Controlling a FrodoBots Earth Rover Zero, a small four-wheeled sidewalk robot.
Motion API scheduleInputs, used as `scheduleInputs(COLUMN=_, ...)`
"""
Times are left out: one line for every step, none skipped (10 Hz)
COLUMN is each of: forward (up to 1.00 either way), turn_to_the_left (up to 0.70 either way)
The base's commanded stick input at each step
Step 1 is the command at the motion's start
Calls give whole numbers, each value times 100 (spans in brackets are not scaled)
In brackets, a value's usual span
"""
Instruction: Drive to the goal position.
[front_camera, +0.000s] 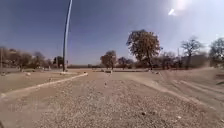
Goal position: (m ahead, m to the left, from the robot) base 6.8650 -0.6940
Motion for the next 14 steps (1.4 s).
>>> scheduleInputs(forward=50, turn_to_the_left=0)
scheduleInputs(forward=50, turn_to_the_left=0)
scheduleInputs(forward=50, turn_to_the_left=0)
scheduleInputs(forward=50, turn_to_the_left=0)
scheduleInputs(forward=50, turn_to_the_left=0)
scheduleInputs(forward=50, turn_to_the_left=0)
scheduleInputs(forward=50, turn_to_the_left=0)
scheduleInputs(forward=50, turn_to_the_left=0)
scheduleInputs(forward=50, turn_to_the_left=0)
scheduleInputs(forward=50, turn_to_the_left=0)
scheduleInputs(forward=50, turn_to_the_left=0)
scheduleInputs(forward=50, turn_to_the_left=0)
scheduleInputs(forward=50, turn_to_the_left=0)
scheduleInputs(forward=50, turn_to_the_left=0)
